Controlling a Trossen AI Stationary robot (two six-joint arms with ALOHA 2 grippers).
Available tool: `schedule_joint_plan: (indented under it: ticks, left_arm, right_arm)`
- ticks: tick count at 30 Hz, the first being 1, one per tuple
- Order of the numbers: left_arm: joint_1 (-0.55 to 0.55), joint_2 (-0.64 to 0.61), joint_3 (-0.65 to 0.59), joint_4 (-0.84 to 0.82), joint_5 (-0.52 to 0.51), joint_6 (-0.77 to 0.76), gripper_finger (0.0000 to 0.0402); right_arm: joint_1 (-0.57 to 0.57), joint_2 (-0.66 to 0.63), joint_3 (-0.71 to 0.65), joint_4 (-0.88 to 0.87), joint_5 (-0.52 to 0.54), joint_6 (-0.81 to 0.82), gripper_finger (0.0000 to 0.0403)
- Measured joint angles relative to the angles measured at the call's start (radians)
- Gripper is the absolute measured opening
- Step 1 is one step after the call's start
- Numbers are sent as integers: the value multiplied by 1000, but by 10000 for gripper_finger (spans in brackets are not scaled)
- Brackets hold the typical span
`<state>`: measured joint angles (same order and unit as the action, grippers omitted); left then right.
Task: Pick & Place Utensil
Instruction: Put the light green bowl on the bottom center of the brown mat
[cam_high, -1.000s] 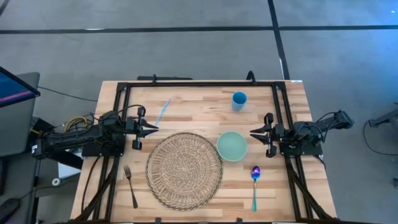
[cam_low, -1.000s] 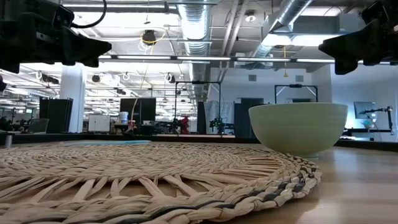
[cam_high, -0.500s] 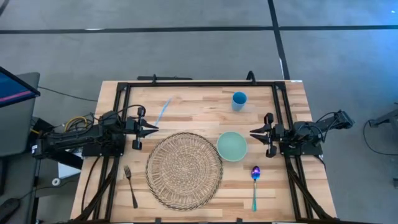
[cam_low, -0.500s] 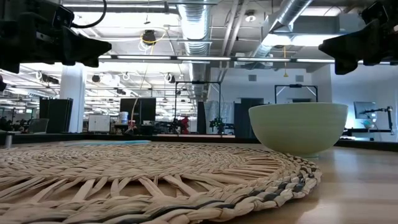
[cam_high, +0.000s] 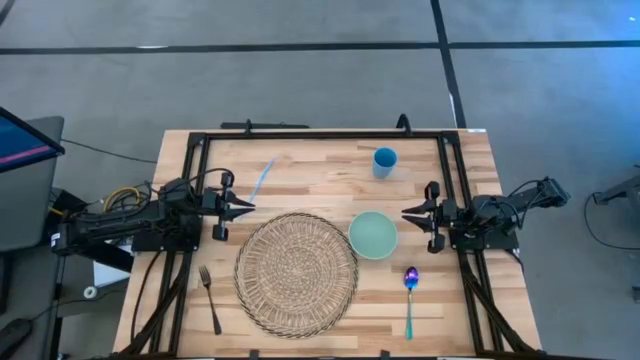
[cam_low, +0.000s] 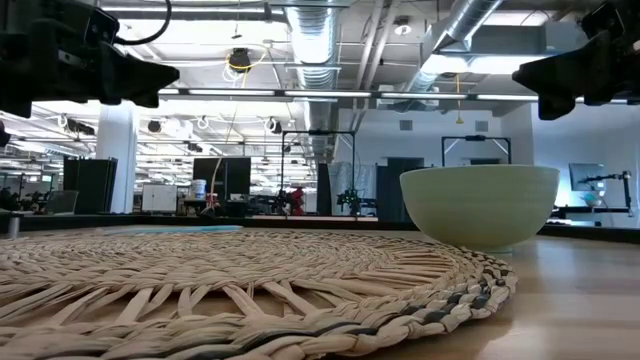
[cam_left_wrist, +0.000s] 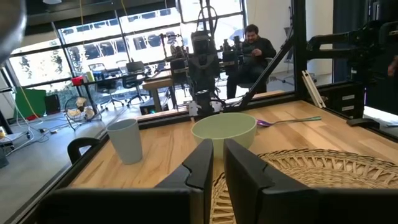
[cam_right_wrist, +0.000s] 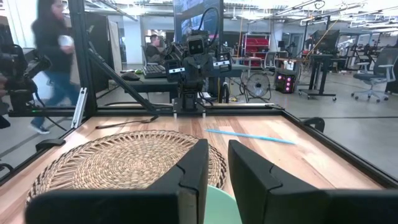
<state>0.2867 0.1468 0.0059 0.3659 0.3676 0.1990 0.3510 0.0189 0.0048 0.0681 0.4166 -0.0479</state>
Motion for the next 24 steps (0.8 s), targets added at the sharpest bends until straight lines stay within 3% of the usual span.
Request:
schedule_joint_plan:
  ticks: [10,15,20,24]
  left_arm:
    - [0,0,0,2,0,-314,40]
    - [0,0,0,63,0,-255,40]
    - [0,17,0,179,0,-264,40]
    - [0,71,0,270,-5,-264,43]
  right_arm:
    - [-1,0,0,39,0,47,56]
    - [-1,0,0,96,2,47,56]
    - [-1,0,0,194,29,-126,56]
    - [0,18,0,282,18,-11,56]
